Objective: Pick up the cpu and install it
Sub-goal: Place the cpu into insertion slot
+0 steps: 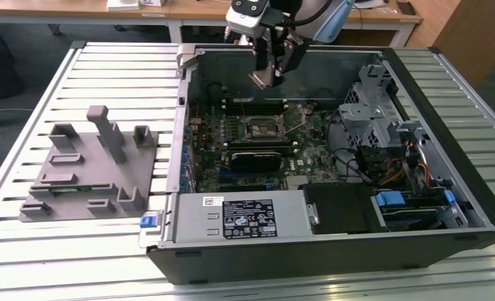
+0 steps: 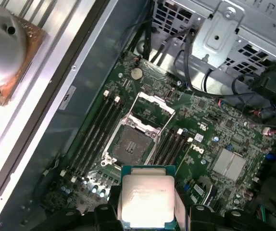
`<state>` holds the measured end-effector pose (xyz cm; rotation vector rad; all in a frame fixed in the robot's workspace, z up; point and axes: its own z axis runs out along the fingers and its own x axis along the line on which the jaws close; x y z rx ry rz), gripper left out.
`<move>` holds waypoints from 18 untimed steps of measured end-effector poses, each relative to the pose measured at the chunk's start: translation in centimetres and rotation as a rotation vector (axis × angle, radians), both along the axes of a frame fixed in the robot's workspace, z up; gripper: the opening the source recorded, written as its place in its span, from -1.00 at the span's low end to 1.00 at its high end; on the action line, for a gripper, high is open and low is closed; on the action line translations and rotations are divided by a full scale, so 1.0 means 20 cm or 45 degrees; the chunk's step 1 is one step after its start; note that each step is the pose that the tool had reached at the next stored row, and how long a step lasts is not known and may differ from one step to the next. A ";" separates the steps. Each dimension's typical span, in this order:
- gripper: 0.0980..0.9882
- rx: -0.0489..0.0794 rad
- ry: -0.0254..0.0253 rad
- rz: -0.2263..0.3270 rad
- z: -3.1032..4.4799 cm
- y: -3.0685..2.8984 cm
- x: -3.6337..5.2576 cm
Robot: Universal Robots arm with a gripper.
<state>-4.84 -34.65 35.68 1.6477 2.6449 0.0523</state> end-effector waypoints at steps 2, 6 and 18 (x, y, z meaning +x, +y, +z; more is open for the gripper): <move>-0.04 0.000 0.0001 -0.036 -0.001 0.001 0.000; -0.04 0.000 0.0001 -0.114 -0.005 0.002 0.000; -0.04 0.000 0.0001 -0.363 -0.018 0.003 0.000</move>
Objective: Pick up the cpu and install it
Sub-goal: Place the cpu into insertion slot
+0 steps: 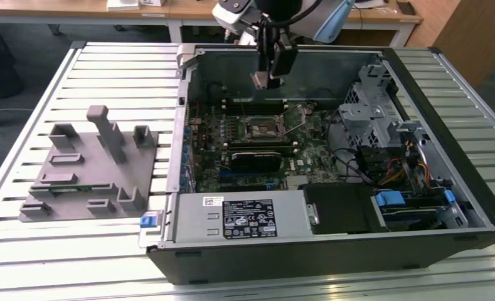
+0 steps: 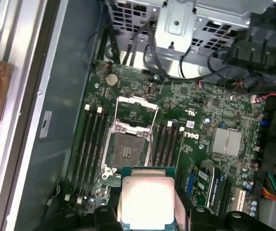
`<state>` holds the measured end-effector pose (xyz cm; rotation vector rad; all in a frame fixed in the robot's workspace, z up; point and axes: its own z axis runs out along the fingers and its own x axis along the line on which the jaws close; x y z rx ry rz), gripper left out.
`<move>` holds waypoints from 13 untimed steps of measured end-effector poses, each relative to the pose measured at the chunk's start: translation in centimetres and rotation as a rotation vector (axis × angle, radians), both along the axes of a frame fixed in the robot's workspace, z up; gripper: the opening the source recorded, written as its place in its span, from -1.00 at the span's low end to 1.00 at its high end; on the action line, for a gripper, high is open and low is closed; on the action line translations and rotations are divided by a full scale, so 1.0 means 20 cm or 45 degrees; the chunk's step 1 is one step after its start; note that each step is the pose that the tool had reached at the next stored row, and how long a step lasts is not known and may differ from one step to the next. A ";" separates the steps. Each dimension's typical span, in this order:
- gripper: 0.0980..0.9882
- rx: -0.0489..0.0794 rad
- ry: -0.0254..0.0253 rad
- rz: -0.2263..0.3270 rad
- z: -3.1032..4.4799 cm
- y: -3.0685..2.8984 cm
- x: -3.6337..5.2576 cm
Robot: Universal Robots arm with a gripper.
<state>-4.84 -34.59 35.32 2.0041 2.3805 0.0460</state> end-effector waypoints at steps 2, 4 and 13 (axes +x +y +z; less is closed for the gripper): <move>-0.04 0.000 0.0000 -0.042 -0.002 0.000 0.000; -0.04 -0.001 0.0000 -0.079 -0.004 0.000 0.000; -0.04 -0.007 -0.0002 -0.153 -0.035 0.040 0.007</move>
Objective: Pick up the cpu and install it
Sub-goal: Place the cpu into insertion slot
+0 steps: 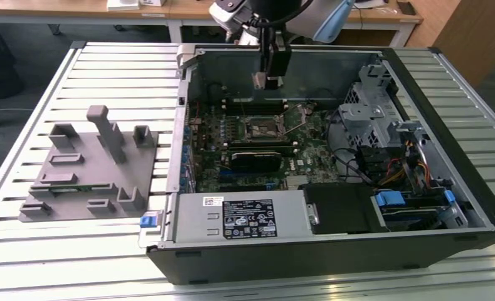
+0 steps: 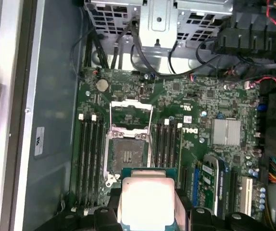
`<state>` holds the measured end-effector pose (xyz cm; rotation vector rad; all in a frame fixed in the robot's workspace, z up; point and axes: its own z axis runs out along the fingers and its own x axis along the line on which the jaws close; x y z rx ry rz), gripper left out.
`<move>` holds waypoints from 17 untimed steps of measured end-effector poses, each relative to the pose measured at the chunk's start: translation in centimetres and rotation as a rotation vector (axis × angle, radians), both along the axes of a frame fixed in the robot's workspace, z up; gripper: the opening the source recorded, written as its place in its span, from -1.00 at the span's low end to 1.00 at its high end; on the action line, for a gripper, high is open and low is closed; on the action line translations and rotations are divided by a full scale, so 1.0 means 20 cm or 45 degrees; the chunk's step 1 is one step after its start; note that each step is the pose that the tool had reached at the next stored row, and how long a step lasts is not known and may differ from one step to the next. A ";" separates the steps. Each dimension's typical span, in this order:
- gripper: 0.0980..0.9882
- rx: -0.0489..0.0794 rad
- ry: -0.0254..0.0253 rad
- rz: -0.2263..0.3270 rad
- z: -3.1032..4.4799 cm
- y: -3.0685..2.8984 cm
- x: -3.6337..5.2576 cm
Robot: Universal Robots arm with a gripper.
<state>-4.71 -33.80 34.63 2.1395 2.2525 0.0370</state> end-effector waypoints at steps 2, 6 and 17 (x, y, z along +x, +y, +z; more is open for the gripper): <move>-0.04 0.000 0.0001 0.000 -0.013 0.014 0.008; -0.04 0.000 0.0001 0.001 -0.032 0.034 0.031; -0.04 0.000 0.0002 0.003 -0.093 0.054 0.052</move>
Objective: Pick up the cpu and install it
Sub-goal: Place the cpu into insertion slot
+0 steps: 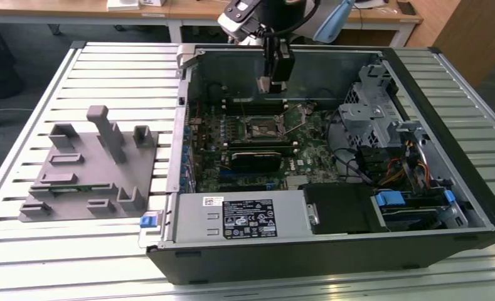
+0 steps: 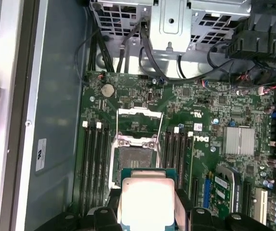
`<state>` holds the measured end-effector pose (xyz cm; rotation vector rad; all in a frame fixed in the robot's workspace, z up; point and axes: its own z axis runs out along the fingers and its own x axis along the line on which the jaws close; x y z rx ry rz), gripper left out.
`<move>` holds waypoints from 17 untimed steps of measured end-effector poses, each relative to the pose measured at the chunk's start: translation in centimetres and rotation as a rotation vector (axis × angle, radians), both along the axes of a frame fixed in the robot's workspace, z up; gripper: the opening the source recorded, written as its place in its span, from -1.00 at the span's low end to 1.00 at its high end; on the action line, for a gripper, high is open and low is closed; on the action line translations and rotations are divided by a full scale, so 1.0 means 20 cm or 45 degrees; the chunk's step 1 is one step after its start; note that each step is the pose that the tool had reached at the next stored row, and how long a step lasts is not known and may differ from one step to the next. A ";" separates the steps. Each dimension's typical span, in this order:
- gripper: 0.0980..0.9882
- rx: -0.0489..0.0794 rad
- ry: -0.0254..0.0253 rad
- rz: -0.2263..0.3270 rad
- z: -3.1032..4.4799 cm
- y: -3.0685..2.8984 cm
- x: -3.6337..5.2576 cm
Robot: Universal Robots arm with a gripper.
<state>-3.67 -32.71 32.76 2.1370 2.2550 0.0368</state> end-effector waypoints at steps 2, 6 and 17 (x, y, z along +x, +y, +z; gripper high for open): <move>-0.04 0.000 -0.0002 -0.003 -0.013 0.005 0.002; -0.04 0.000 -0.0001 -0.005 -0.042 0.012 0.005; -0.04 0.000 -0.0002 -0.008 -0.122 0.015 0.006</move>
